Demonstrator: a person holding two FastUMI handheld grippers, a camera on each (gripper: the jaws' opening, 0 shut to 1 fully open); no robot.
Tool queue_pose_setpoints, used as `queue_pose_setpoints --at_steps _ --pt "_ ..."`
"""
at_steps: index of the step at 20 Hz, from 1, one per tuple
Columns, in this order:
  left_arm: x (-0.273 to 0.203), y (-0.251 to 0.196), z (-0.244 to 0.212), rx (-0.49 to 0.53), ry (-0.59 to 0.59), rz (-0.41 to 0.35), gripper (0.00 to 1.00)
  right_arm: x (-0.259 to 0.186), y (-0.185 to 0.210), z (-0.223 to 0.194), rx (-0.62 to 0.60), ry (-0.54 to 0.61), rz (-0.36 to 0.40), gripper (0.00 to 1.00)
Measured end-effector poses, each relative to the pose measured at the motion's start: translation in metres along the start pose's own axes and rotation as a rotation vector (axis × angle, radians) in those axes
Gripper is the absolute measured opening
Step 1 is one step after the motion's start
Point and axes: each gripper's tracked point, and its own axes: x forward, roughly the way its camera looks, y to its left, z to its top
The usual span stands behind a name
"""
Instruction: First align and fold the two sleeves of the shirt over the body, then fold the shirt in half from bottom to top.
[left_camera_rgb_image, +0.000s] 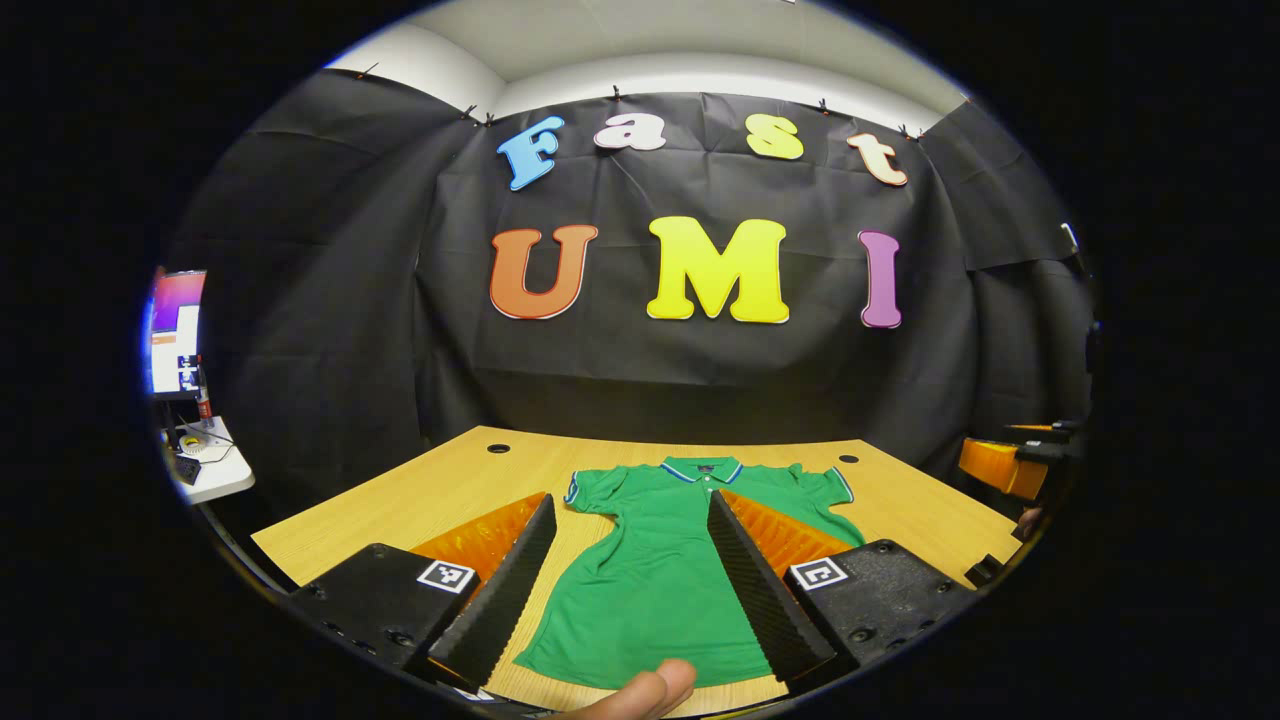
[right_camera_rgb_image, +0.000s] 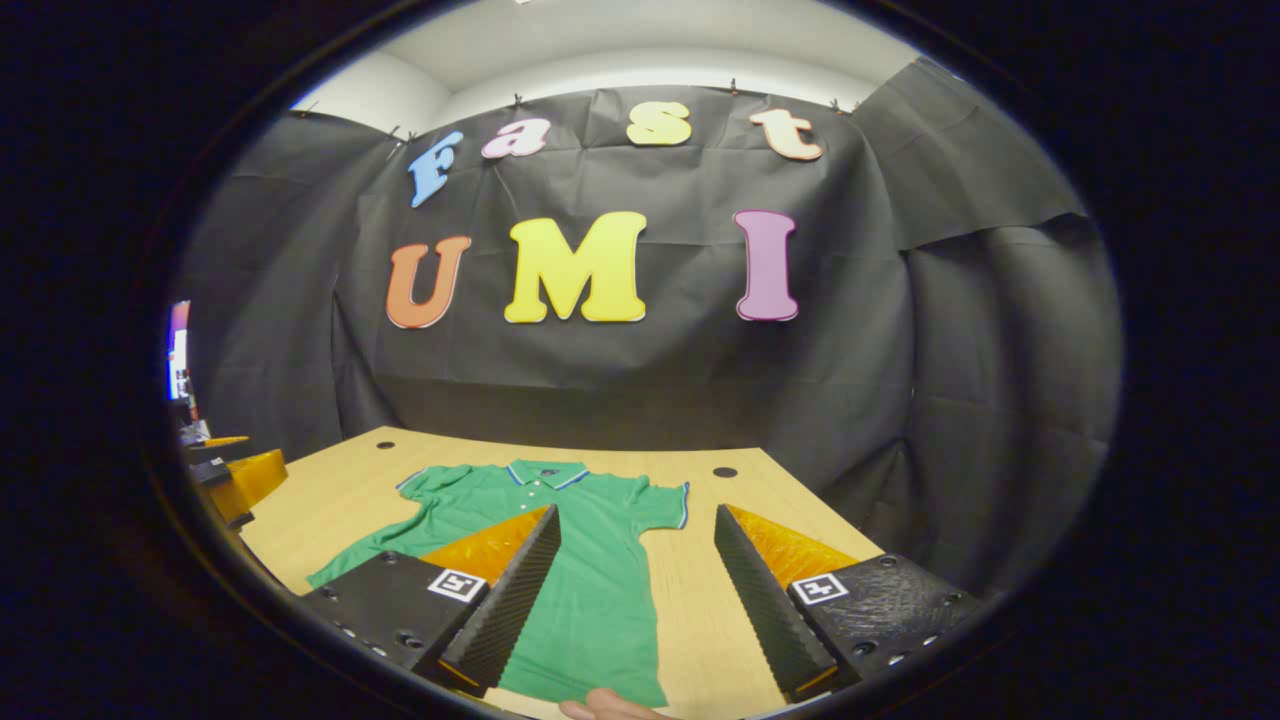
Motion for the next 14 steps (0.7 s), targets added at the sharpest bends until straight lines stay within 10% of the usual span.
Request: queue_pose_setpoints --at_steps 7,14 --pt "0.031 -0.008 -0.004 0.029 -0.018 -0.015 0.98 0.159 -0.029 0.006 -0.016 0.179 -0.020 0.97" --pt "0.067 -0.022 0.003 -0.012 -0.041 -0.056 0.98 0.313 -0.065 -0.085 0.087 0.537 -0.062 0.96"
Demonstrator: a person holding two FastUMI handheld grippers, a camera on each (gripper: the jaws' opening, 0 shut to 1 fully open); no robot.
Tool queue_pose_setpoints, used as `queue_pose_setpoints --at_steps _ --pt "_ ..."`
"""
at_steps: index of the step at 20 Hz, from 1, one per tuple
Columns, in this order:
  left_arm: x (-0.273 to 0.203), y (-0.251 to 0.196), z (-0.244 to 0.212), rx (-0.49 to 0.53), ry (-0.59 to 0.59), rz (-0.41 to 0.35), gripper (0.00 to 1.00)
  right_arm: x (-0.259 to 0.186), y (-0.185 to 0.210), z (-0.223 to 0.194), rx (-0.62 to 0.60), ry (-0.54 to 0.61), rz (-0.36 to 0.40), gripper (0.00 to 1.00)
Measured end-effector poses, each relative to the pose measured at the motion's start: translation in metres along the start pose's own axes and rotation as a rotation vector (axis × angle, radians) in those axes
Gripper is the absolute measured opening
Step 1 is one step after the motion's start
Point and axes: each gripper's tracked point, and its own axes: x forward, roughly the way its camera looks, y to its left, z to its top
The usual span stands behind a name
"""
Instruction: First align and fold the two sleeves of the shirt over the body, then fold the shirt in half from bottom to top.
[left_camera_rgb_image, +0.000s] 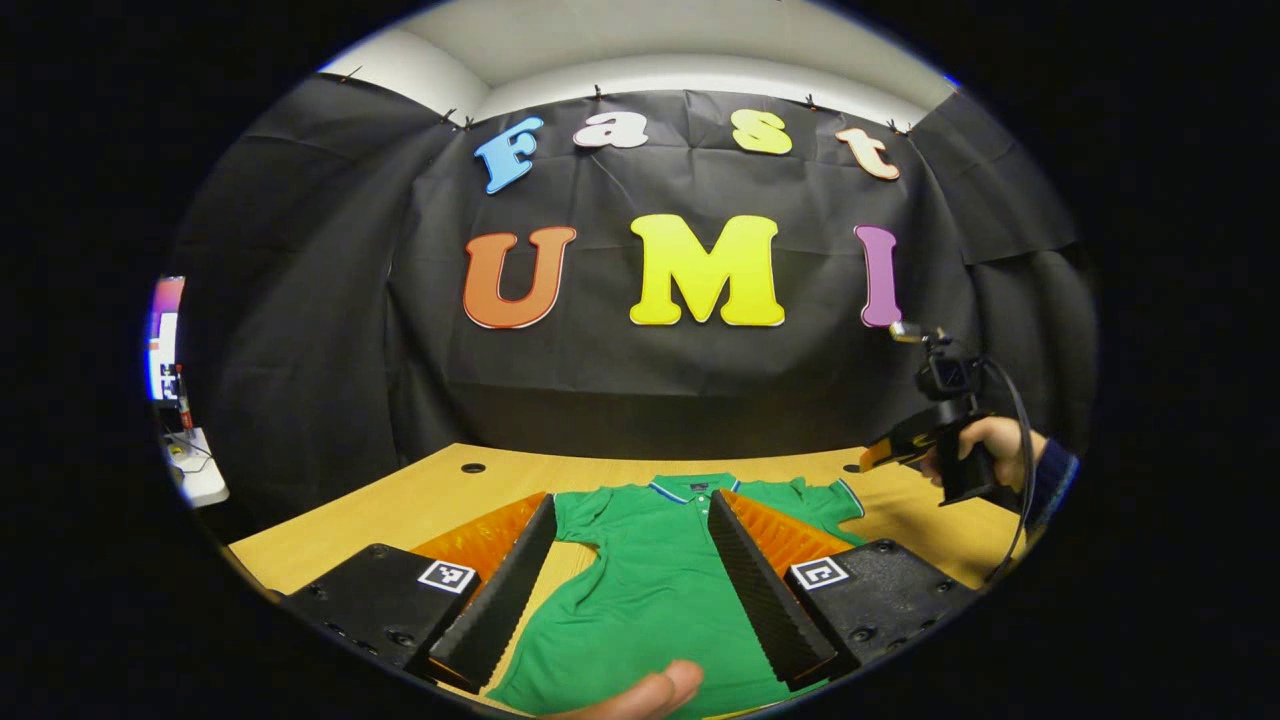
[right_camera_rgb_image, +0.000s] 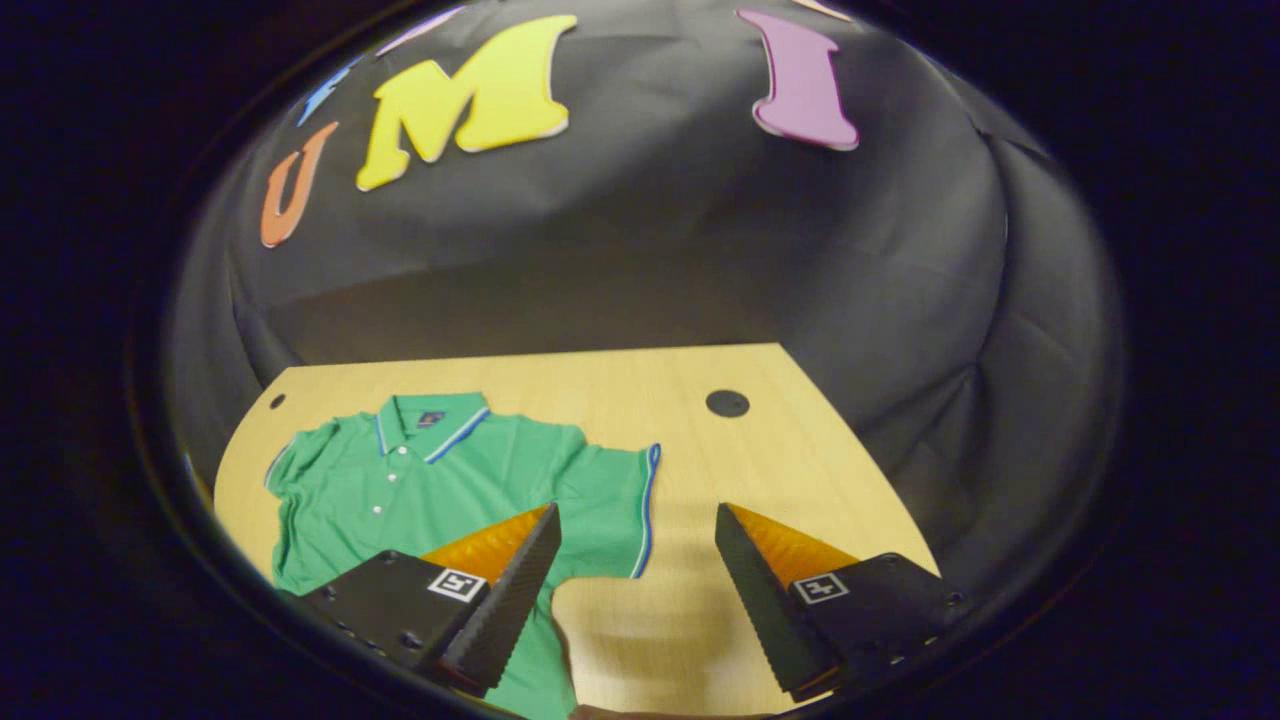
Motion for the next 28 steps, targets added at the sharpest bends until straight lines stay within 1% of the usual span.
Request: queue_pose_setpoints --at_steps 1,2,4,5,6,7,8,9,10,11,12,13,14,15,16,18,19,21,22,25,28 --pt "0.002 0.000 -0.001 -0.008 -0.001 -0.006 0.98 0.018 -0.002 -0.003 0.011 0.033 -0.004 0.94" --pt "0.004 0.002 -0.004 -0.013 -0.001 -0.006 0.98 0.033 -0.004 -0.006 0.019 0.070 -0.012 0.94" --pt "0.004 0.008 -0.012 0.018 0.004 -0.009 0.98 0.053 0.001 -0.011 0.034 0.138 -0.003 0.94" --pt "0.005 0.016 -0.016 0.043 0.004 0.004 0.98 0.060 0.004 -0.010 0.041 0.158 0.001 0.84" --pt "0.007 0.024 -0.017 0.063 0.002 0.021 0.99 0.068 0.005 -0.009 0.032 0.169 -0.005 0.81" --pt "0.008 0.029 -0.019 0.068 0.011 0.030 0.98 0.074 0.003 -0.009 0.009 0.179 -0.022 0.73" --pt "0.008 0.031 -0.020 0.054 0.014 0.028 0.99 0.081 -0.002 -0.010 -0.007 0.199 -0.050 0.73" --pt "0.009 0.030 -0.020 0.029 0.018 0.018 0.99 0.086 -0.002 -0.015 -0.008 0.225 -0.062 0.75" --pt "0.009 0.029 -0.022 0.005 0.027 0.005 0.99 0.088 -0.001 -0.020 0.000 0.260 -0.065 0.70" --pt "0.010 0.029 -0.024 -0.012 0.032 -0.004 0.98 0.090 -0.002 -0.024 0.016 0.288 -0.061 0.59" --pt "0.012 0.030 -0.026 -0.019 0.036 -0.005 0.98 0.090 0.004 -0.024 0.050 0.304 -0.037 0.51" --pt "0.014 0.032 -0.029 -0.018 0.040 -0.002 0.98 0.094 0.003 -0.022 0.071 0.294 -0.032 0.41" --pt "0.015 0.033 -0.032 -0.015 0.050 0.001 0.98 0.096 0.001 -0.021 0.083 0.295 -0.032 0.38" --pt "0.017 0.032 -0.037 -0.014 0.064 0.000 0.99 0.099 0.002 -0.023 0.112 0.293 -0.025 0.32" --pt "0.017 0.030 -0.041 -0.018 0.075 -0.004 0.99 0.098 0.005 -0.020 0.144 0.294 -0.018 0.19" --pt "0.017 0.029 -0.042 -0.031 0.085 -0.012 0.99 0.097 0.005 -0.021 0.170 0.303 -0.015 0.03" --pt "0.018 0.030 -0.041 -0.034 0.084 -0.010 0.99 0.095 0.004 -0.021 0.174 0.310 -0.015 0.00" --pt "0.017 0.035 -0.037 -0.026 0.069 0.003 0.99 0.092 0.007 -0.021 0.170 0.315 -0.001 0.00" --pt "0.017 0.037 -0.035 -0.022 0.064 0.009 0.99 0.087 0.012 -0.019 0.174 0.317 0.023 0.00" --pt "0.017 0.039 -0.034 -0.022 0.055 0.011 0.98 0.070 0.029 -0.002 0.190 0.280 0.073 0.00" --pt "0.016 0.040 -0.033 -0.028 0.061 0.010 0.98 0.050 0.054 0.014 0.163 0.243 0.108 0.00"
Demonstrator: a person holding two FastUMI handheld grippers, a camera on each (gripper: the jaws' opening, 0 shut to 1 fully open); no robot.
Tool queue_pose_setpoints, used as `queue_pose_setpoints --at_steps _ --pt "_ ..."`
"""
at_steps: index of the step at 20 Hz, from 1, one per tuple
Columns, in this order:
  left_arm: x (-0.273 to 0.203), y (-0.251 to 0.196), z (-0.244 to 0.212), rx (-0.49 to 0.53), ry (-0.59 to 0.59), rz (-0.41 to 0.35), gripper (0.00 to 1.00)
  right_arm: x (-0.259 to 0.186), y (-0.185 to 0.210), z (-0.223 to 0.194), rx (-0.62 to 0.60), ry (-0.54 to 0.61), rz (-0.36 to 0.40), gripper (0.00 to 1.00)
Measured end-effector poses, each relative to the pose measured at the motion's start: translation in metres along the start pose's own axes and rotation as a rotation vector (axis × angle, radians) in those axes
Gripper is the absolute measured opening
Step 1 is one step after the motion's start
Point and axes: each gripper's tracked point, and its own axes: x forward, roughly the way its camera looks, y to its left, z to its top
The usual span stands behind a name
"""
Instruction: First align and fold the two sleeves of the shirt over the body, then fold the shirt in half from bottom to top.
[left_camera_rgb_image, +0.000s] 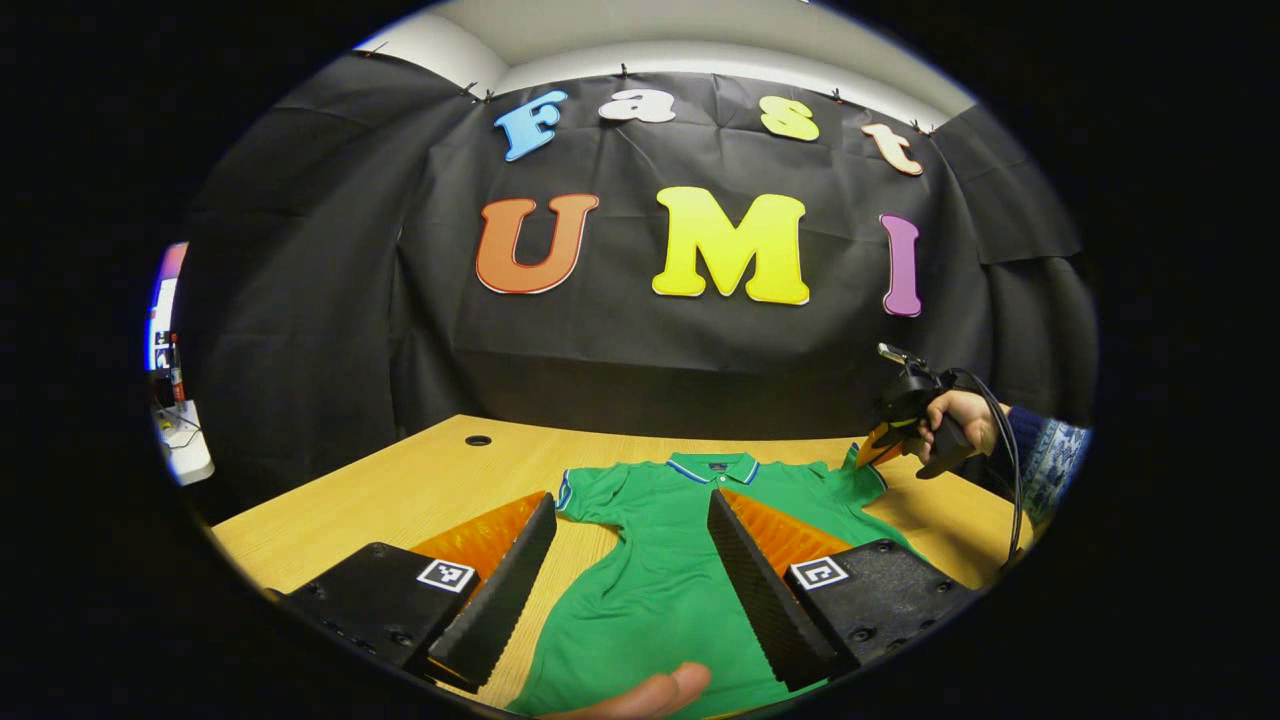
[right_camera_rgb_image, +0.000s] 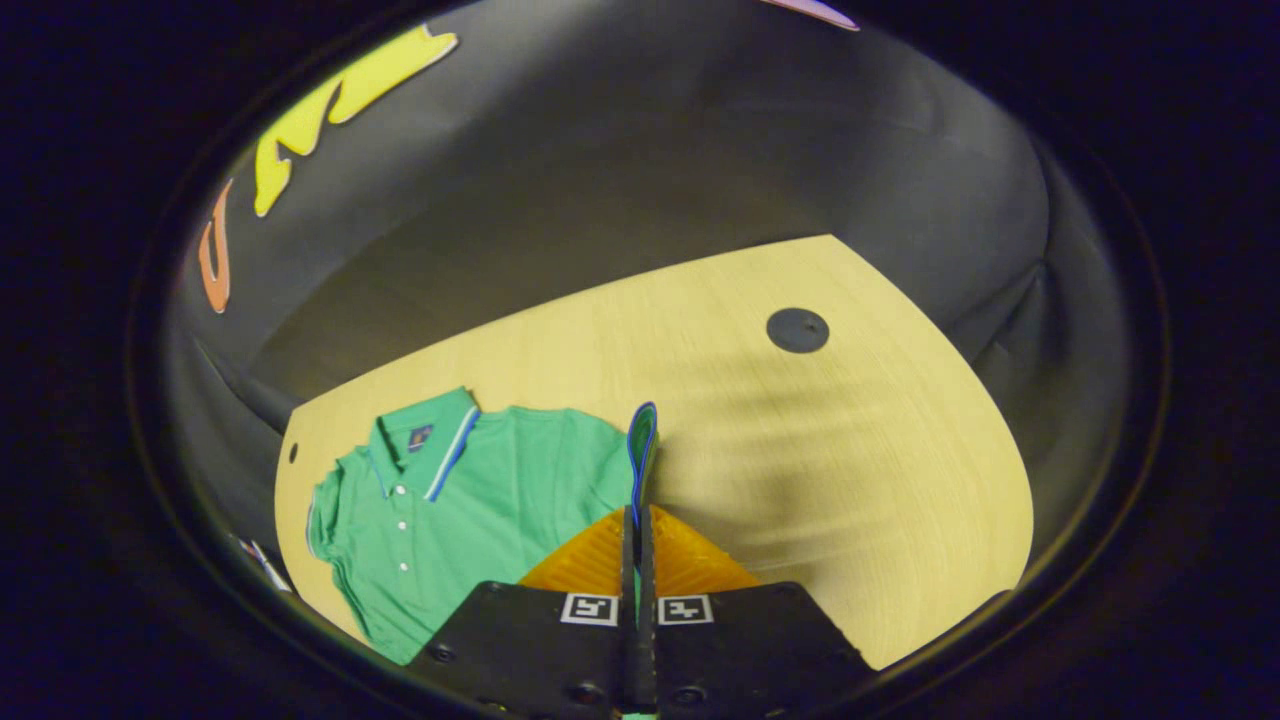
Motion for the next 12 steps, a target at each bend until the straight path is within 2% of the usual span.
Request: queue_pose_setpoints --at_steps 6,8,10,12 --pt "-0.001 0.009 0.003 -0.014 -0.009 0.008 0.98 -0.012 0.078 -0.003 -0.043 -0.013 0.079 0.00" --pt "-0.001 0.009 0.002 -0.009 -0.006 0.005 0.98 -0.005 0.090 -0.008 -0.085 -0.016 0.065 0.00" --pt "-0.001 0.010 0.003 -0.003 -0.005 0.004 0.99 -0.003 0.108 -0.016 -0.105 -0.006 0.086 0.00" --pt "0.000 0.006 0.001 -0.003 0.001 -0.001 0.99 -0.001 0.127 -0.023 -0.129 -0.005 0.130 0.06"
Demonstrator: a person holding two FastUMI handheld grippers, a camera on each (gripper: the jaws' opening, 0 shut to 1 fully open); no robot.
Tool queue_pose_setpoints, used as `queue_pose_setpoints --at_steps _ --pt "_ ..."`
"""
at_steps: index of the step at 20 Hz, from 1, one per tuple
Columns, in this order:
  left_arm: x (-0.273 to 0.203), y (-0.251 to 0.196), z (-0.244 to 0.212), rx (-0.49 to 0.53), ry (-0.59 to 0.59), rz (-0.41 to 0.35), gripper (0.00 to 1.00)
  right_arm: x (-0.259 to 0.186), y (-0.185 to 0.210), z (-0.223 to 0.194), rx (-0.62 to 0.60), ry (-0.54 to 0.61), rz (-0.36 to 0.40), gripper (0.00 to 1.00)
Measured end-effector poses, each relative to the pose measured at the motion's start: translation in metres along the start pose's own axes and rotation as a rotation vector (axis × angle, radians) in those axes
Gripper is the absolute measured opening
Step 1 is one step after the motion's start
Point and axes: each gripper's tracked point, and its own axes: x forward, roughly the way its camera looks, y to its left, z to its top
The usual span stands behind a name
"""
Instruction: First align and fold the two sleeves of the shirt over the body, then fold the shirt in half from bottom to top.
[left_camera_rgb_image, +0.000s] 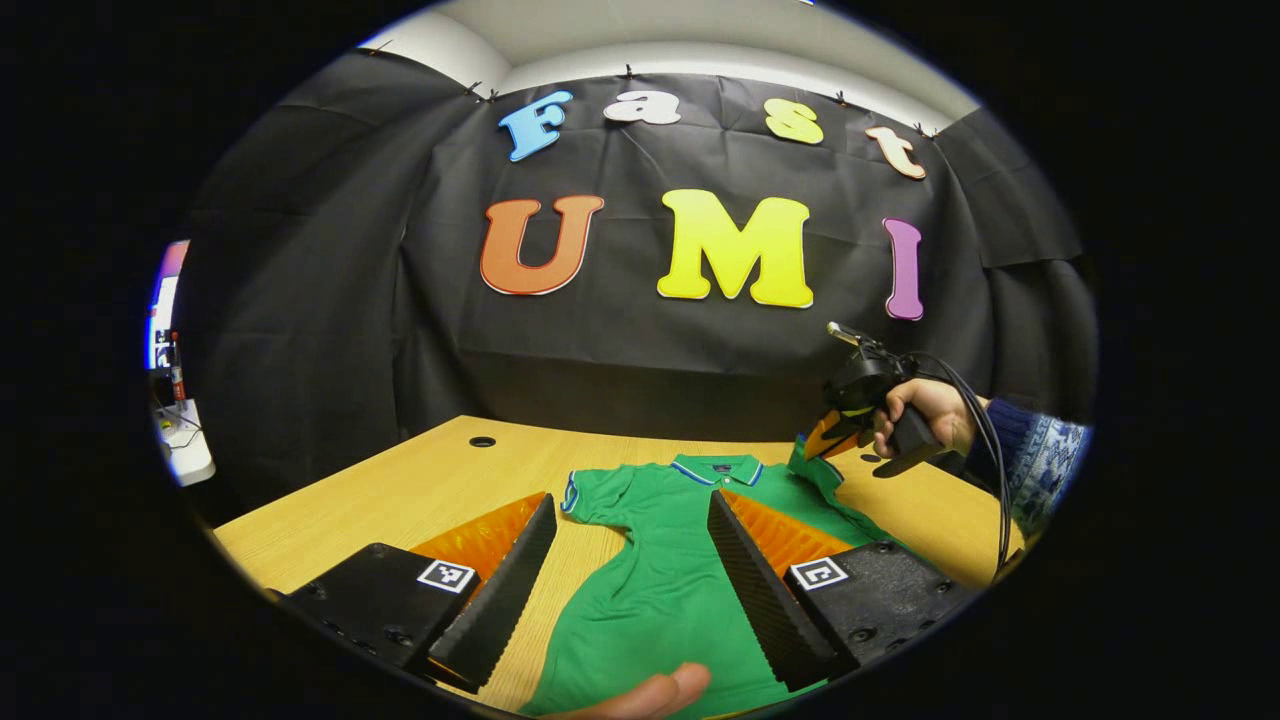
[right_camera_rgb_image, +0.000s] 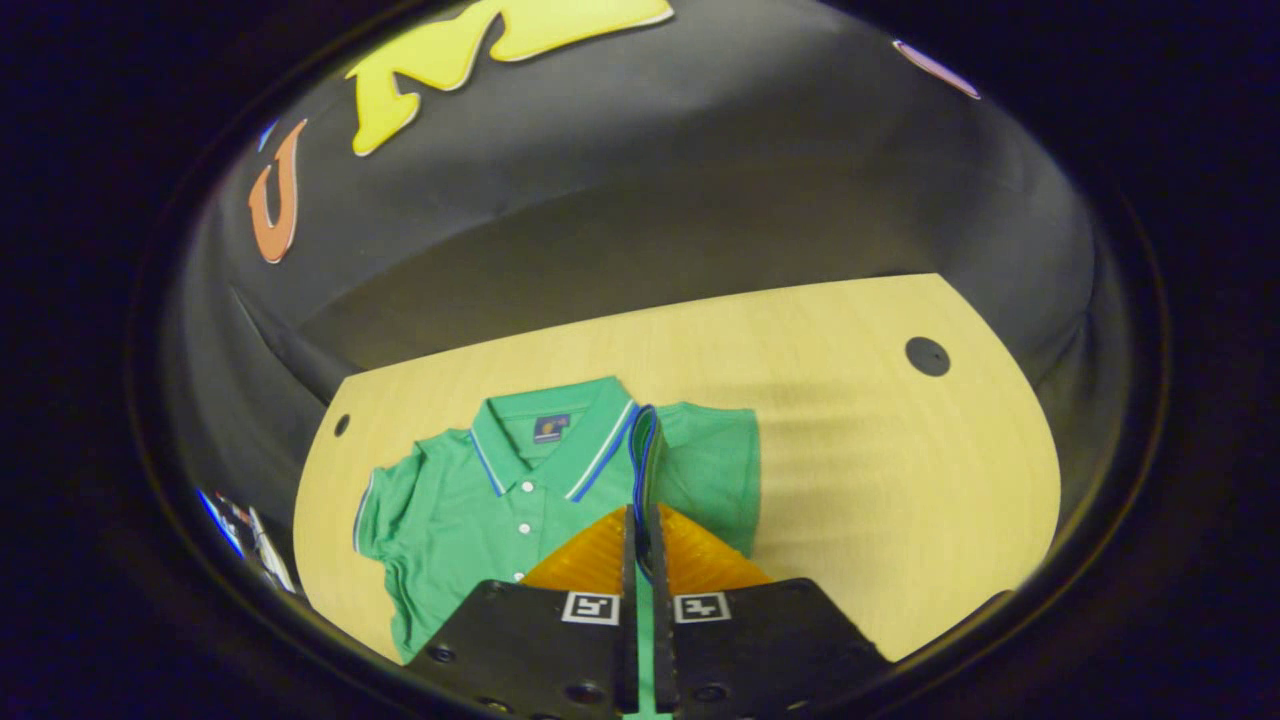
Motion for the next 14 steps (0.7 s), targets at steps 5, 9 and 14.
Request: queue_pose_setpoints --at_steps 5,9,14 --pt "0.007 0.004 -0.010 -0.017 0.031 0.020 0.98 -0.021 0.012 0.004 -0.061 -0.086 0.032 0.67" --pt "0.015 0.011 -0.026 -0.020 0.089 0.058 0.98 -0.064 0.015 0.013 -0.163 -0.191 0.014 0.96" --pt "0.012 0.003 -0.026 -0.021 0.107 0.087 0.98 -0.148 0.030 0.013 -0.230 -0.392 0.023 0.96"
